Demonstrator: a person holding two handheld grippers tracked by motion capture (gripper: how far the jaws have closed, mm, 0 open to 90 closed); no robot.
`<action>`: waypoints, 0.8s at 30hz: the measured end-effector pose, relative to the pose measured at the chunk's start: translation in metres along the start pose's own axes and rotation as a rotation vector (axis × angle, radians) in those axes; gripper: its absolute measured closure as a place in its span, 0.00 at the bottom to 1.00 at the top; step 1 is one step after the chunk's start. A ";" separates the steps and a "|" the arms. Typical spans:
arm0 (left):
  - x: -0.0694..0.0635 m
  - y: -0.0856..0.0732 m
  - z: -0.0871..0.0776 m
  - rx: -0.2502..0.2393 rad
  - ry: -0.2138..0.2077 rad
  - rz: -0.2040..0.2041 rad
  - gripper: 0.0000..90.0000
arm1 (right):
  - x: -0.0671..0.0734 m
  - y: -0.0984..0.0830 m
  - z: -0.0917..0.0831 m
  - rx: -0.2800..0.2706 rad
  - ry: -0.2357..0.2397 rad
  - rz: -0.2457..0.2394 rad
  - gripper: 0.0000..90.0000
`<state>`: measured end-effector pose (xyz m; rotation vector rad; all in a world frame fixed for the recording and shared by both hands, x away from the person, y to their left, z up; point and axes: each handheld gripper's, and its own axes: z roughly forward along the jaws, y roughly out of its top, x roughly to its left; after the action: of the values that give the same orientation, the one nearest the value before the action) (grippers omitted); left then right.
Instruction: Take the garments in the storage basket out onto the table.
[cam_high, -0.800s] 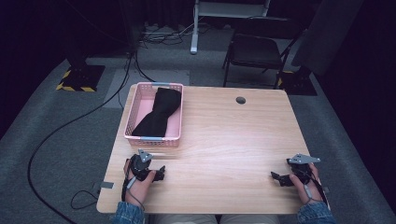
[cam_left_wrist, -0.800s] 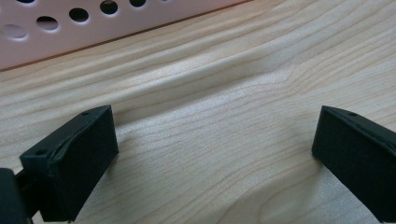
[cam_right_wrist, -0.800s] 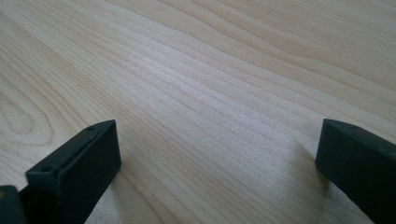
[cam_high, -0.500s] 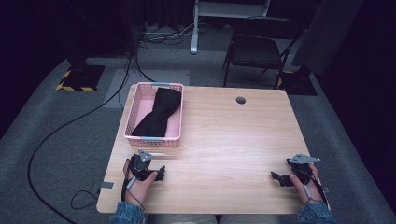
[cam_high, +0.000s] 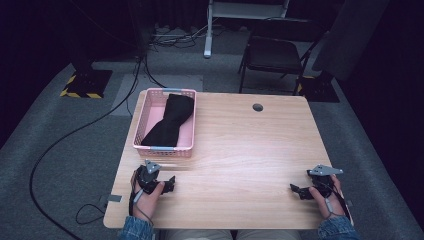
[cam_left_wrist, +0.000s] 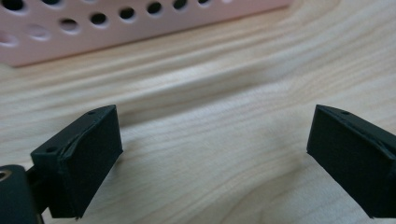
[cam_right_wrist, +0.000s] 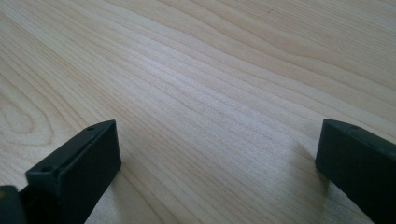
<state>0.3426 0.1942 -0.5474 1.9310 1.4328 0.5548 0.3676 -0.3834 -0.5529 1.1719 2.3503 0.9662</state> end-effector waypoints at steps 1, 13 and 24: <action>0.000 0.001 -0.001 -0.011 -0.001 -0.006 0.03 | 0.000 0.000 0.000 0.000 0.000 0.000 0.00; -0.003 0.008 -0.015 -0.101 0.007 -0.013 0.03 | 0.000 0.000 0.000 0.000 0.000 0.000 0.00; -0.003 0.014 -0.021 -0.160 0.024 -0.020 0.03 | 0.000 0.000 0.000 -0.001 0.000 0.000 0.00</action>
<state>0.3367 0.1944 -0.5230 1.7881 1.3773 0.6646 0.3675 -0.3834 -0.5529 1.1717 2.3498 0.9666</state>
